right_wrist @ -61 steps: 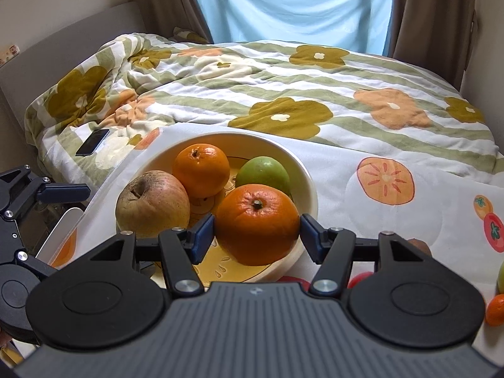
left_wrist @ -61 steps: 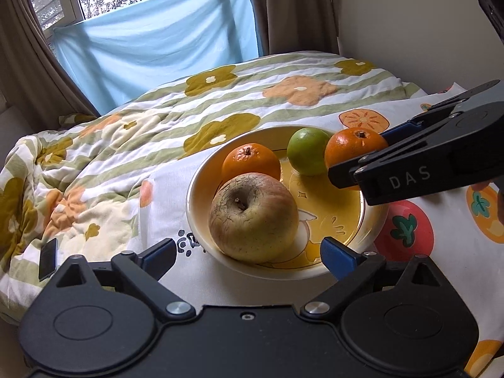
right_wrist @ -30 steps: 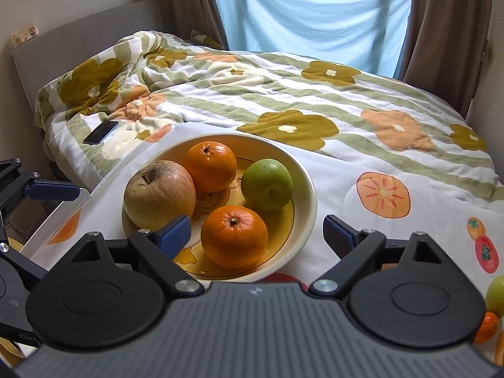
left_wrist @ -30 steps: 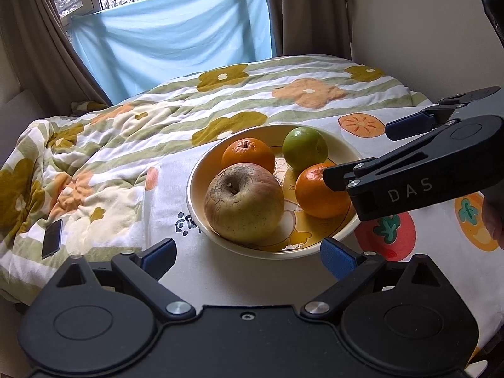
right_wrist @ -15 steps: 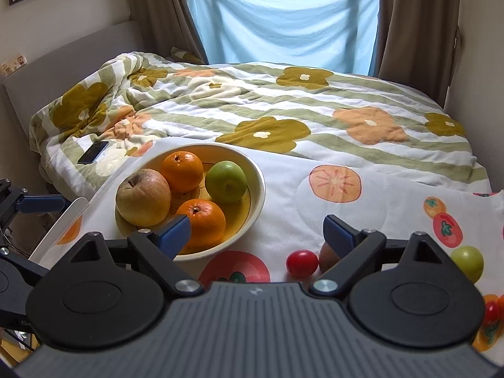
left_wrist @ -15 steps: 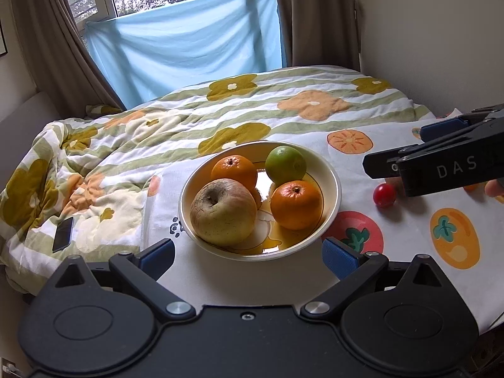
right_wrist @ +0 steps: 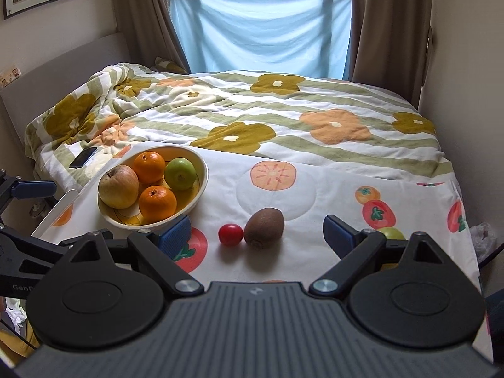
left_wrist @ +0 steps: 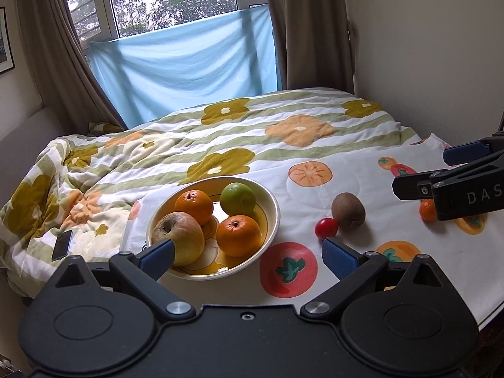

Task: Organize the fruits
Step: 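Withdraw both open tools from the bowl toward the kiwi and cherry tomato, then move the left tool to the brown kiwi while the right tool approaches a small mandarin, then close the left tool on the kiwi while the right tool closes on the mandarin, then carry the kiwi with the left tool to the bowl while the right tool carries the mandarin, then open the left tool to drop the kiwi in the bowl while the right tool releases the mandarin, then withdraw both open tools from the bowl toward the red cherry tomatoes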

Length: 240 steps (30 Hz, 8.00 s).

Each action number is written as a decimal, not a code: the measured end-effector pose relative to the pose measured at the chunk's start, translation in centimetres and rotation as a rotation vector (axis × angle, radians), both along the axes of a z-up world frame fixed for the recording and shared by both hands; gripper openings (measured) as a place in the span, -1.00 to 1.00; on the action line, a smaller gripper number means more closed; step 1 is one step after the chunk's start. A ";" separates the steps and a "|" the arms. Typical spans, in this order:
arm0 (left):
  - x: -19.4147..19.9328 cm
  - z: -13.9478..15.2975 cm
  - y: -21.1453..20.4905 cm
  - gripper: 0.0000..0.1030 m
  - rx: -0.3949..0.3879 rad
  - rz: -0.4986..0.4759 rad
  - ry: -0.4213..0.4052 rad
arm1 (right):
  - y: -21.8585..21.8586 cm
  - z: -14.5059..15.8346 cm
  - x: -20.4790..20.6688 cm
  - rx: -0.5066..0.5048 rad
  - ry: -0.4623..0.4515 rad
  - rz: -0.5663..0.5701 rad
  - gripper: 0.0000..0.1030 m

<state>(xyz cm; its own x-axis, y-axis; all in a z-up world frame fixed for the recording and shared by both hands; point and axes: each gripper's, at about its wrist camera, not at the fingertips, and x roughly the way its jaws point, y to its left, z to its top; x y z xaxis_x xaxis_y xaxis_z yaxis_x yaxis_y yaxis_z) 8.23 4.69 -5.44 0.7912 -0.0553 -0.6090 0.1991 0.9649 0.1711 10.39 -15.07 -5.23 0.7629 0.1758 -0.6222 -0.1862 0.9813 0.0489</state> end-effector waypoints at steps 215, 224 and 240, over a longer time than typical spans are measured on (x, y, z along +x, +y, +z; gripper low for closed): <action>9.3 -5.1 7.7 0.75 -0.050 0.024 0.067 | 13.5 -7.2 14.2 0.065 0.168 0.029 0.84; 8.5 -3.7 7.2 0.75 -0.039 0.028 0.039 | 12.7 -5.6 12.8 0.074 0.149 0.039 0.84; 4.3 -0.4 2.8 0.98 -0.016 0.068 -0.009 | 7.2 -1.2 7.6 0.071 0.090 0.001 1.00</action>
<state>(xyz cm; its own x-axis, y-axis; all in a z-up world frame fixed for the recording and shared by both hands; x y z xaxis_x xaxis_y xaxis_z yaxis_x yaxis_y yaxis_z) 12.51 7.53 -5.80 0.7991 -0.0107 -0.6011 0.1315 0.9788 0.1573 18.03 -7.92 -6.43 0.7046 0.2226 -0.6738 -0.1790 0.9746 0.1349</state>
